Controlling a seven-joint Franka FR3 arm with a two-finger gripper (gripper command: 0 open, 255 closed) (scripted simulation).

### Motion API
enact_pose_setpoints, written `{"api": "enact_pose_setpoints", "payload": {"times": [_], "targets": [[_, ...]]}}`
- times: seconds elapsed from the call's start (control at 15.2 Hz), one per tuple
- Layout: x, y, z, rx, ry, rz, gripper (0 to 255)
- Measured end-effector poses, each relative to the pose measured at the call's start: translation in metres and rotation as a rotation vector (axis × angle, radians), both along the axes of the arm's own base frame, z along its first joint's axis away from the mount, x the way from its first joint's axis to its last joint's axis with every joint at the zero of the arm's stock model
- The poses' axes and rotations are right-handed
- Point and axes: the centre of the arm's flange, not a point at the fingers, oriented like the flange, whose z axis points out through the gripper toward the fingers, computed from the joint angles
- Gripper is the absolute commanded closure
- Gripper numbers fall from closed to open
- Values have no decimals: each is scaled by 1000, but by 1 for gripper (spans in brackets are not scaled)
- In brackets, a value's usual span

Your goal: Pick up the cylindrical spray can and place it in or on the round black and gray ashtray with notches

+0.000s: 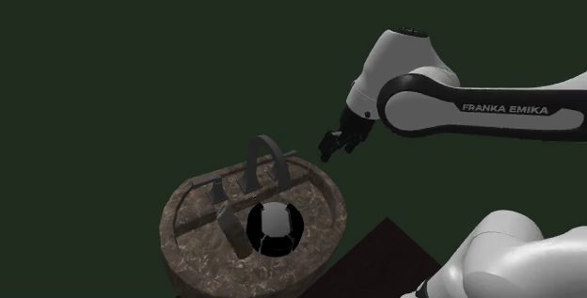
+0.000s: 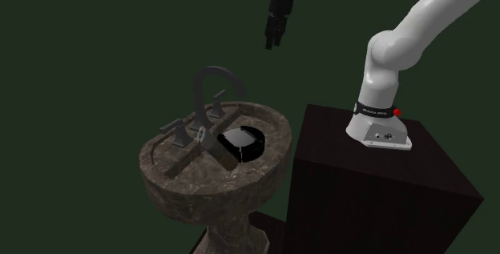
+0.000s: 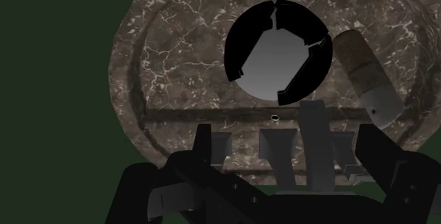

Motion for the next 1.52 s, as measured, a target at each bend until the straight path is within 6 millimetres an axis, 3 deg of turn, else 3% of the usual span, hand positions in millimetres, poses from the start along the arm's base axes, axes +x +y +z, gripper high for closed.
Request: {"api": "enact_pose_setpoints", "payload": {"times": [1.52], "targets": [[96, 179, -220, -19, -49, 31, 0]]}}
